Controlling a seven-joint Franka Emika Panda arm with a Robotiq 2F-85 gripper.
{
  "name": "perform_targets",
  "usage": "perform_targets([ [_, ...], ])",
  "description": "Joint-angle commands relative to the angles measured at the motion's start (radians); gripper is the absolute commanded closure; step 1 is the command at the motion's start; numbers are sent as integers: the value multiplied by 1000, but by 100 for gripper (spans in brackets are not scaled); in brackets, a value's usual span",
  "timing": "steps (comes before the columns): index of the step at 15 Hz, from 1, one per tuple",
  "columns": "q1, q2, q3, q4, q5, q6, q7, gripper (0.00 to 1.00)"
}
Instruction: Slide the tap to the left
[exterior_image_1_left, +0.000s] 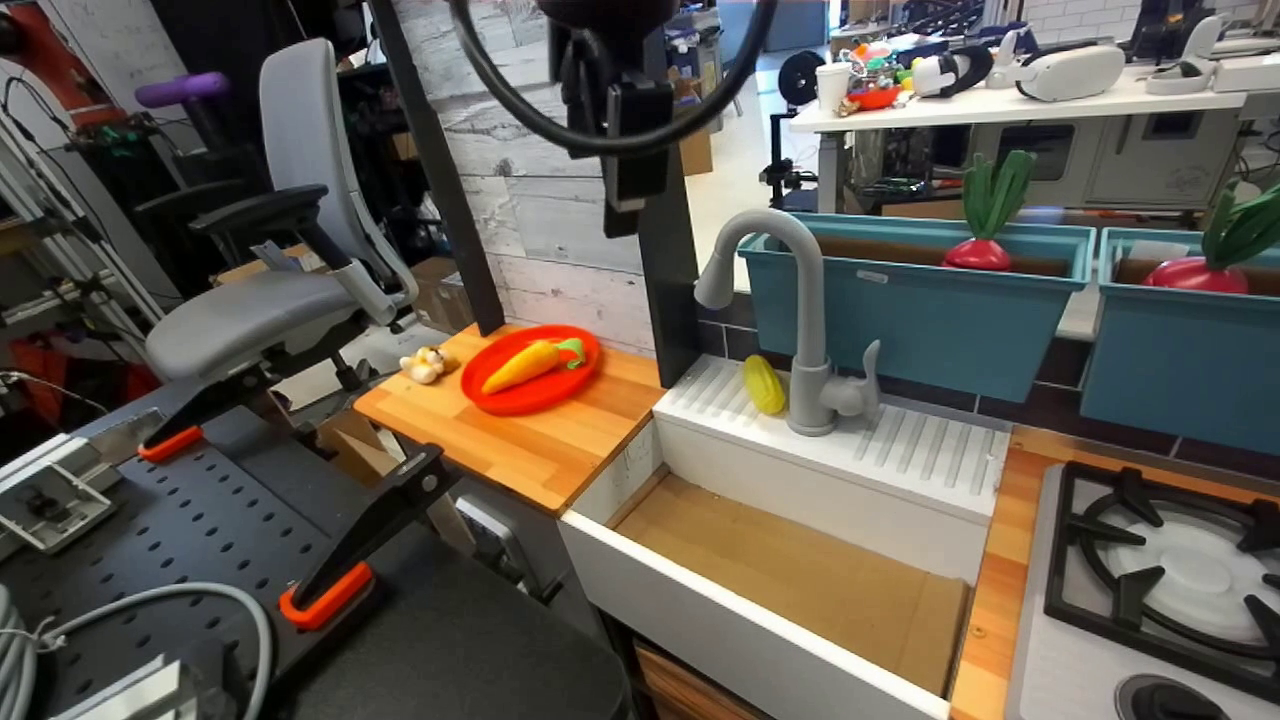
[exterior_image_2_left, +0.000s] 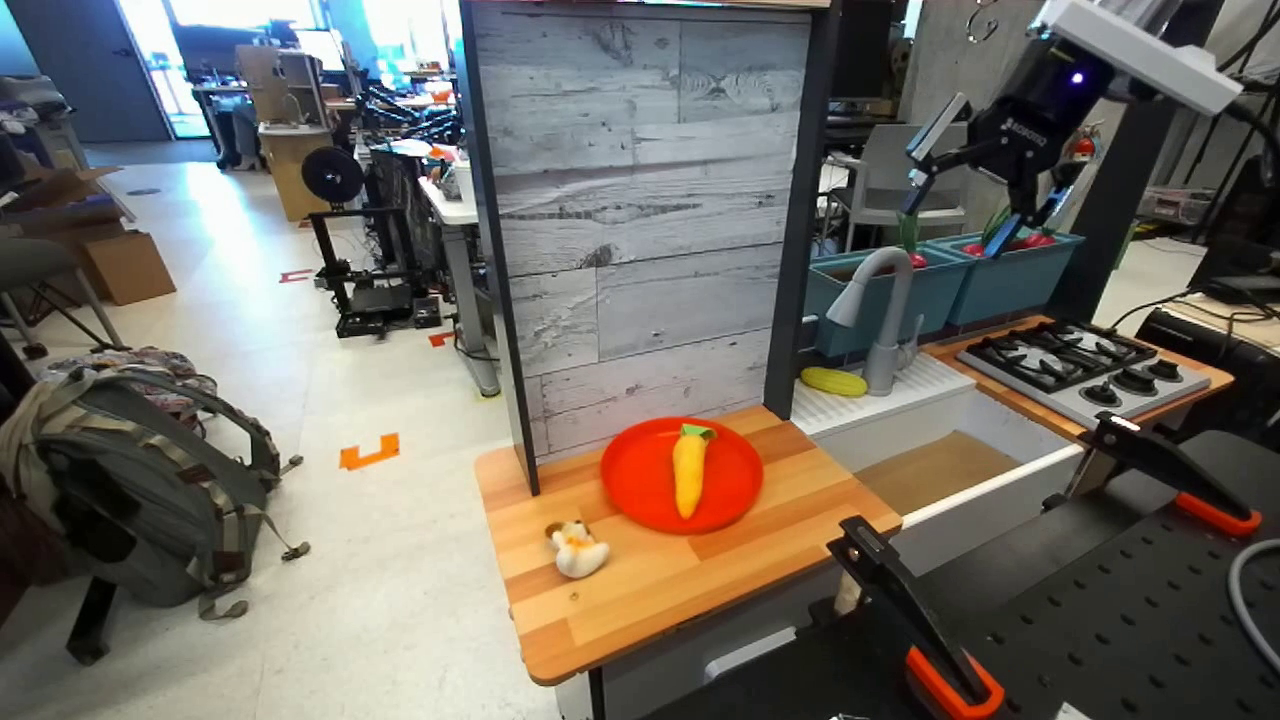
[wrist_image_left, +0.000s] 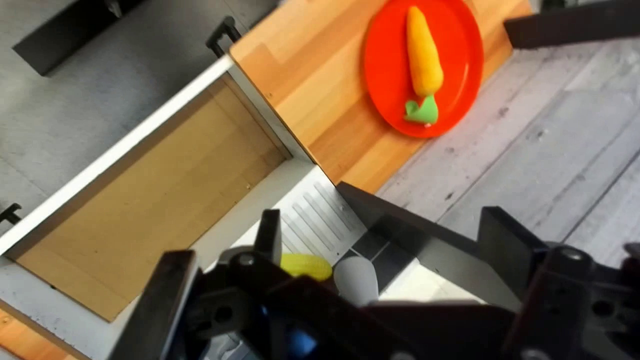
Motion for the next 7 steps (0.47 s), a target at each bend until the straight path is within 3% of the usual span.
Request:
perform_targets([
  [1, 69, -151, -16, -164, -126, -2, 15, 0],
  [2, 86, -165, -12, -185, -164, 2, 27, 0],
  [3, 56, -87, -12, -105, -99, -4, 3, 0],
  [7, 93, -140, -13, -163, -138, -3, 17, 0],
])
